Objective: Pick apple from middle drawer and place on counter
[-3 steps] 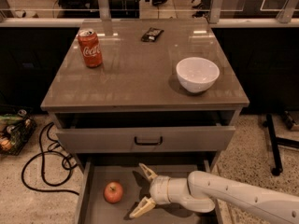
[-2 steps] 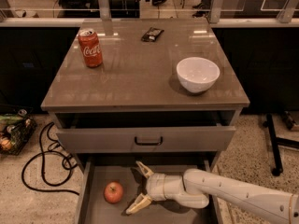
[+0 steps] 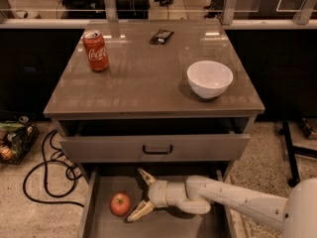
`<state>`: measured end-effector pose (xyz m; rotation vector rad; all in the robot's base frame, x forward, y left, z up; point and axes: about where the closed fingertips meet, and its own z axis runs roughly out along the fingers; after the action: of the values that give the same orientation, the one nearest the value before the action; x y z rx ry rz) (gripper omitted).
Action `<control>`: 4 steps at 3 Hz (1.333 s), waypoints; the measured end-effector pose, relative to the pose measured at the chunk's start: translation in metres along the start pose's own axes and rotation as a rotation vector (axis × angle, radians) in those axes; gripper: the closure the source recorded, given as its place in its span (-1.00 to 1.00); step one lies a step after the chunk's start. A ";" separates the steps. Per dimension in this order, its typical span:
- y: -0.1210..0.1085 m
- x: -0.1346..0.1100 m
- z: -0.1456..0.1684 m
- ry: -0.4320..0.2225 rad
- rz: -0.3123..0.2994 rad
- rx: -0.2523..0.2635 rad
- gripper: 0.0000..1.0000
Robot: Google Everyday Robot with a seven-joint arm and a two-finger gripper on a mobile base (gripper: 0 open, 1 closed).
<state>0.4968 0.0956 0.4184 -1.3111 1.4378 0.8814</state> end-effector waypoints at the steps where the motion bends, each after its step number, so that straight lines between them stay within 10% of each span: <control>1: 0.005 -0.004 0.018 0.000 -0.004 -0.033 -1.00; 4: 0.030 0.008 0.049 0.060 0.004 -0.109 -1.00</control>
Offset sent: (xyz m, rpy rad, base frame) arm -0.0128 0.0512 -0.0134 -0.0477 0.0343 0.0907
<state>0.4762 0.1444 0.3949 -1.4269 1.4560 0.9408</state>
